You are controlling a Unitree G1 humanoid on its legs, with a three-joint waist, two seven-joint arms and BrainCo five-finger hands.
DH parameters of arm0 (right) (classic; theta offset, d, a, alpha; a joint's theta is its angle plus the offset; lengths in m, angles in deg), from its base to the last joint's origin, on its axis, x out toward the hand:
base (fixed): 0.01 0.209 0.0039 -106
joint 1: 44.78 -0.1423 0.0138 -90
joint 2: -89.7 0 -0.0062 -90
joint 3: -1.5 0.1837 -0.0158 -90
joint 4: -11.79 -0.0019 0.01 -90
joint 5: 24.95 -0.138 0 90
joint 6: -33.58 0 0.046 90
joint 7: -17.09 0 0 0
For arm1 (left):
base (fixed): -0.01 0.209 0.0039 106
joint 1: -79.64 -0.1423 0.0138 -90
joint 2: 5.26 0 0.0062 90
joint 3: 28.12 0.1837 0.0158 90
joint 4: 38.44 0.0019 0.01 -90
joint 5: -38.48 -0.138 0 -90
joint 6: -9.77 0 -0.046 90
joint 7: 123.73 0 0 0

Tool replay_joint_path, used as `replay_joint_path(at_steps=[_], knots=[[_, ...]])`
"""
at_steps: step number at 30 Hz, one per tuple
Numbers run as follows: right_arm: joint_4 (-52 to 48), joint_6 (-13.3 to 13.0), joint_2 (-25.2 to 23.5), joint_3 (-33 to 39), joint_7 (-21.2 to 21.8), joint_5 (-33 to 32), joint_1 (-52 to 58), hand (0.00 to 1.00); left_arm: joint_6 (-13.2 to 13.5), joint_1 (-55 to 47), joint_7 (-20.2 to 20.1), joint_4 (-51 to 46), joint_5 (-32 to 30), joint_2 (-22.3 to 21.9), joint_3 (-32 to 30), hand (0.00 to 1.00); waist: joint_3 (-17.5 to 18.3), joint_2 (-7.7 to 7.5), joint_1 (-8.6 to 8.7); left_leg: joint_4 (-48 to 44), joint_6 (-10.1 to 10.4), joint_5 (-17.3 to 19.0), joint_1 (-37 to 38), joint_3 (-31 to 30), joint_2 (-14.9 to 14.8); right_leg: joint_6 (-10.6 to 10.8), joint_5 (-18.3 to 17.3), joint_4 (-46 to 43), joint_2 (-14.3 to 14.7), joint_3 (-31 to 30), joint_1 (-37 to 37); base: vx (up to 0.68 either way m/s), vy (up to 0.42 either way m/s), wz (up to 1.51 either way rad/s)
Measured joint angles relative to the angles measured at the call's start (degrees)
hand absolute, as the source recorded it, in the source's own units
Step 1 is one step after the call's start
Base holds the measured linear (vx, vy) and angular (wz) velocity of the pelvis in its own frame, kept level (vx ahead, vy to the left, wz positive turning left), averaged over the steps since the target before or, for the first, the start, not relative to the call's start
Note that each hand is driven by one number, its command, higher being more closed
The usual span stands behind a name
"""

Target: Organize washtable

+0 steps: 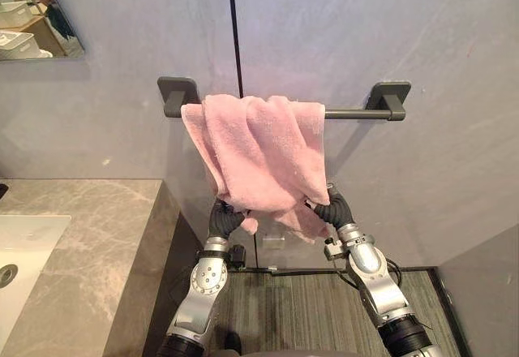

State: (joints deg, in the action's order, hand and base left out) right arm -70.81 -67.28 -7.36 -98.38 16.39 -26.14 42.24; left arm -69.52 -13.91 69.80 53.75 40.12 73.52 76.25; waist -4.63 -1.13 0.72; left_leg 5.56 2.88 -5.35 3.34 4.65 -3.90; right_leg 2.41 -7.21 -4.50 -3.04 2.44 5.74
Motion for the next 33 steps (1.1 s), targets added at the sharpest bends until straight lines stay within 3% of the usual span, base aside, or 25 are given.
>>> replay_joint_path(at_steps=[14,33], knots=[[-4.4,-0.1,-1.9,7.2,-1.8,1.1,4.0,1.00,0.0,-0.4,-2.3,-2.1,-1.3,-0.8,1.1,1.00,0.0,0.08,0.17,0.0,0.0,0.0,0.0,0.1,0.1,0.3,0.2,0.6,-0.1,-0.1,0.0,0.00,0.000,0.00],[1.6,-0.5,-4.0,7.4,-1.7,0.6,5.5,1.00,-0.1,-0.6,-2.3,3.4,0.0,-1.3,0.3,1.00,0.8,1.44,1.38,0.0,0.0,0.1,0.0,0.4,0.0,0.3,0.2,0.6,0.0,-0.6,-0.1,0.00,0.000,0.00]])
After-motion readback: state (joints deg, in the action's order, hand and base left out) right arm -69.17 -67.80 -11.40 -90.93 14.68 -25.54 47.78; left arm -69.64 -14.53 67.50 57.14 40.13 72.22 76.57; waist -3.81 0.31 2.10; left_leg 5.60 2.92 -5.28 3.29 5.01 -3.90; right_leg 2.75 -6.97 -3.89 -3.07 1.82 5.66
